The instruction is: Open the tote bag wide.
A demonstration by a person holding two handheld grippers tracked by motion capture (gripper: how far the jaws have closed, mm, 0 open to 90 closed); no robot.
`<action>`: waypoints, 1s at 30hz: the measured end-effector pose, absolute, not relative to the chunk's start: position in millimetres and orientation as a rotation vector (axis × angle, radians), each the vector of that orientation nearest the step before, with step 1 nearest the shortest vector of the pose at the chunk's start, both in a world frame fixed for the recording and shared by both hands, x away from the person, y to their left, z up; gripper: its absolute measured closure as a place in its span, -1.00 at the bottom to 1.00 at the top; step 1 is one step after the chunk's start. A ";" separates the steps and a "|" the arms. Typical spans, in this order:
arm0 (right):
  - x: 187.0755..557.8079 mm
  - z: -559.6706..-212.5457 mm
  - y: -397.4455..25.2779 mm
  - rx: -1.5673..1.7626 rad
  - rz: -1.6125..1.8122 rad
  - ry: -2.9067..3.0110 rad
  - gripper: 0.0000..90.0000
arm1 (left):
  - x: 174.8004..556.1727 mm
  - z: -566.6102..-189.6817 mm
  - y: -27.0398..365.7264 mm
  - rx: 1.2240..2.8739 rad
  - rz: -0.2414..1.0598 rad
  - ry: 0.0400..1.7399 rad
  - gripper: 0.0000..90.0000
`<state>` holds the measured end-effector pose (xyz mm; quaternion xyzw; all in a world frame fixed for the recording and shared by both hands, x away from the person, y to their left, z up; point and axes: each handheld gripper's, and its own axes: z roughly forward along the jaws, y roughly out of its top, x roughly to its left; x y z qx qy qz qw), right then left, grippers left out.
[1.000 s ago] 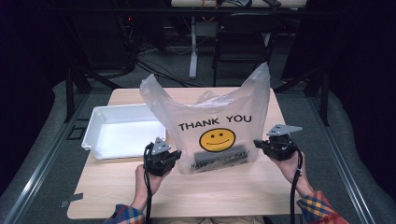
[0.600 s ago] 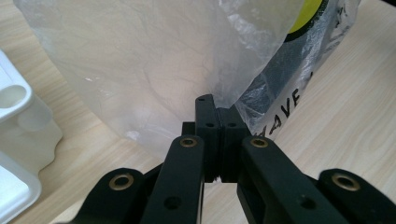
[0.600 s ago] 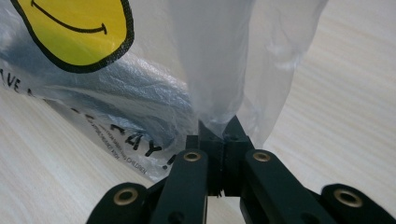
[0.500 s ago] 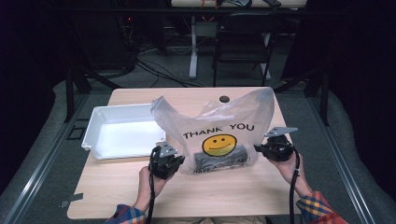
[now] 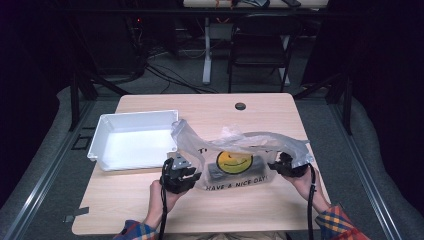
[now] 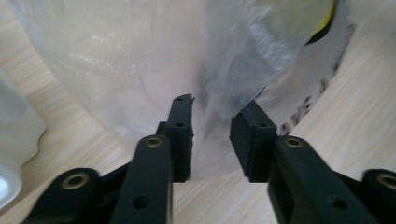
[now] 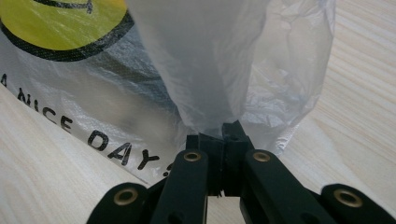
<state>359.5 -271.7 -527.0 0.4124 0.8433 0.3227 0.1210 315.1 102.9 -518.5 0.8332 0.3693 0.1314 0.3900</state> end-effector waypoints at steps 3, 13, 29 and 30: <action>359.2 -527.3 -269.9 1.190 0.935 2.481 1.00 | 310.9 -512.0 96.5 2.091 0.397 0.936 0.27; 358.8 -528.6 -269.8 1.162 0.924 2.505 0.86 | 325.5 -527.3 86.6 2.166 0.369 0.904 0.95; 352.5 -510.1 -275.0 1.106 1.067 2.417 1.00 | 330.5 -533.2 98.0 2.190 0.283 0.898 0.99; 352.6 -513.8 -275.4 1.109 1.038 2.433 1.00 | 328.7 -533.5 99.3 2.185 0.287 0.940 1.00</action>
